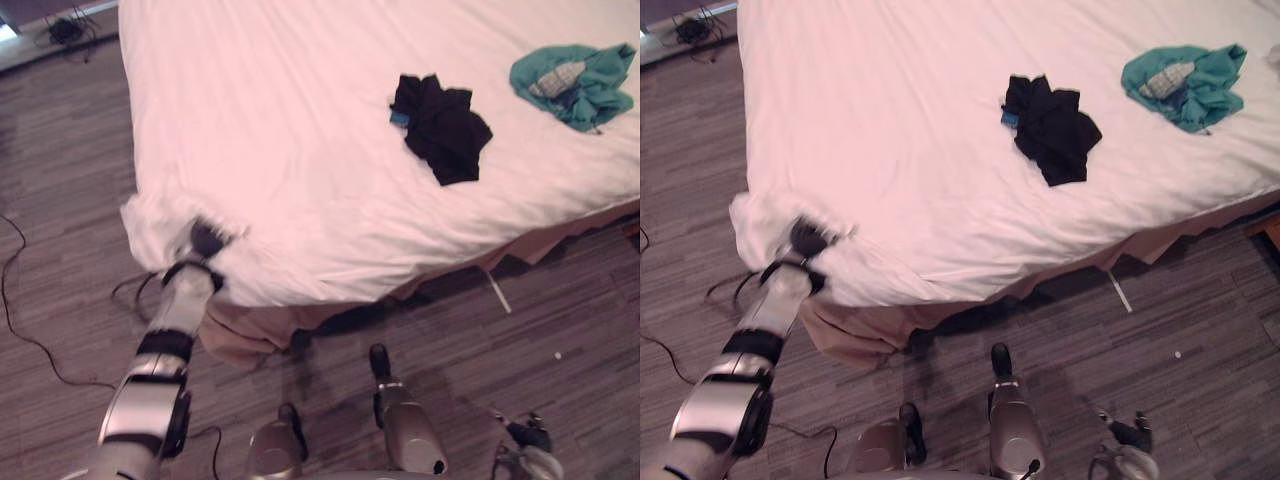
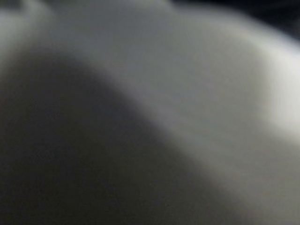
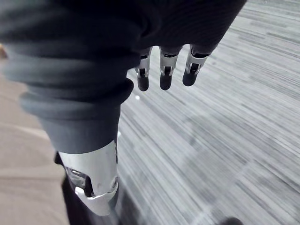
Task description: Tidy the bed and pick cloth on bed and put in laundry
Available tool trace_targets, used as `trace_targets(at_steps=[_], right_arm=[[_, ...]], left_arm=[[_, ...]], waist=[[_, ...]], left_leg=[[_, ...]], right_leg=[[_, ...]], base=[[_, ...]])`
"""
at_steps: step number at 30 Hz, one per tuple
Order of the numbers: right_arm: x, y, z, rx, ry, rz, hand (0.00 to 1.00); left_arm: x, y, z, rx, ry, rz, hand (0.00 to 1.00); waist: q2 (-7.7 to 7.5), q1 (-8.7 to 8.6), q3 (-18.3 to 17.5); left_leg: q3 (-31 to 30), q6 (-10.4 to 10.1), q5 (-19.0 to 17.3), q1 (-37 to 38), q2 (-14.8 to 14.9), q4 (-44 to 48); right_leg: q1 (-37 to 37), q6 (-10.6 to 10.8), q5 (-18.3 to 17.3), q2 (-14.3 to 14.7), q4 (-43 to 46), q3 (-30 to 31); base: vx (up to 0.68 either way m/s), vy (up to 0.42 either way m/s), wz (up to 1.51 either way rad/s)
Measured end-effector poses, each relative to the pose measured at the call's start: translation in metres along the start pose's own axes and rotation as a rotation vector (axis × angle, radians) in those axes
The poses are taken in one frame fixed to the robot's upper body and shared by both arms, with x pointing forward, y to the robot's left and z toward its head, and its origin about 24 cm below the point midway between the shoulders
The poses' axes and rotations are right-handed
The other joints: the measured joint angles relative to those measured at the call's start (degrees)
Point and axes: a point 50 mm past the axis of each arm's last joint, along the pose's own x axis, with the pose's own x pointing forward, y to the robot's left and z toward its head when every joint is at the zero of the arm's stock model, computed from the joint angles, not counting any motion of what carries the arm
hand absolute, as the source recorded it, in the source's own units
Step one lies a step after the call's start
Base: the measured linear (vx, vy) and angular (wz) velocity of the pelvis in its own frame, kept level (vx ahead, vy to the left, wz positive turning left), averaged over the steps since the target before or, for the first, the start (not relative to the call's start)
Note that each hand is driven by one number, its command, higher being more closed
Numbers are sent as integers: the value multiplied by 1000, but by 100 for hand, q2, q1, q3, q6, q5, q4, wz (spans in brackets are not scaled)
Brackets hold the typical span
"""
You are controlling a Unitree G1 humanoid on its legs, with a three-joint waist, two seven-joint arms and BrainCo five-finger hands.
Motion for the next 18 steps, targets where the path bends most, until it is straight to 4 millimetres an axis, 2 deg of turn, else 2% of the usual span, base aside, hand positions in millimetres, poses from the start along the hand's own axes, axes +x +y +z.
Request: trace_targets(at_steps=[1,2,4,5,6,8,9,10,11,12,14,17,18], right_arm=[[1,-10,27,-3,-115,-24,0],[1,-11,39,-6,-165,-31,100],[-6,-15,89,-71,-383,-56,100],[-8,-15,103,-92,-442,-58,100],[-13,-14,123,-127,-526,-59,100],[-21,1,158,-175,-665,-31,100],[-26,9,168,-190,-711,-10,100],[-35,26,186,-209,-792,35,100],[-47,44,202,-223,-877,85,100],[-55,55,211,-225,-926,120,100],[-80,95,234,-235,-1048,249,100],[-118,146,258,-272,-1189,432,100],[-130,158,265,-275,-1228,471,100]], left_arm=[[-25,2,-44,-6,112,8,0],[-34,5,-59,-3,156,16,0],[-75,16,-118,20,356,37,0],[-84,18,-132,19,411,44,0],[-104,22,-157,17,525,54,0],[-144,27,-200,-4,746,74,0],[-159,27,-211,-10,816,79,0],[-185,25,-226,-21,919,75,0],[-208,18,-237,-42,1010,63,0],[-221,11,-241,-69,1061,57,0],[-249,-15,-244,-147,1171,21,0],[-261,-53,-232,-265,1220,-29,0],[-262,-61,-228,-281,1220,-48,0]], waist=[[25,10,-216],[22,14,-302],[25,142,-428],[28,189,-434],[34,242,-469],[18,326,-558],[10,329,-567],[-2,357,-579],[-5,393,-580],[-5,439,-580],[-19,509,-566],[-39,649,-465],[-51,648,-391]], left_leg=[[-51,-10,78,91,-14,-213],[-79,-18,106,98,-22,-272],[-167,-5,201,216,-82,-448],[-179,-8,226,251,-89,-485],[-212,-8,238,258,-94,-522],[-324,-5,269,270,-112,-569],[-343,-1,275,279,-113,-571],[-354,0,276,278,-127,-571],[-399,3,277,271,-166,-572],[-436,6,278,259,-190,-579],[-536,51,325,123,-259,-571],[-684,53,361,-157,-309,-440],[-736,53,360,-258,-310,-357]], right_leg=[[83,-2,1,-6,-102,-70],[94,-6,6,-10,-140,-90],[207,-26,32,-18,-252,-148],[253,-26,54,-25,-299,-168],[325,-18,107,-44,-411,-218],[491,-21,229,-72,-650,-279],[551,-19,261,-73,-727,-291],[602,-15,308,-79,-825,-333],[644,-16,367,-100,-924,-343],[662,-17,418,-119,-990,-342],[651,-14,535,-195,-1155,-390],[531,-26,613,-270,-1206,-454],[487,-37,617,-281,-1195,-497]], base=[[43,-2,15],[66,2,21],[39,12,14],[4,12,14],[-21,8,15],[-25,11,22],[-23,3,19],[-34,3,11],[-37,5,4],[-42,18,3],[-63,25,17],[-75,20,25],[-92,4,25]])
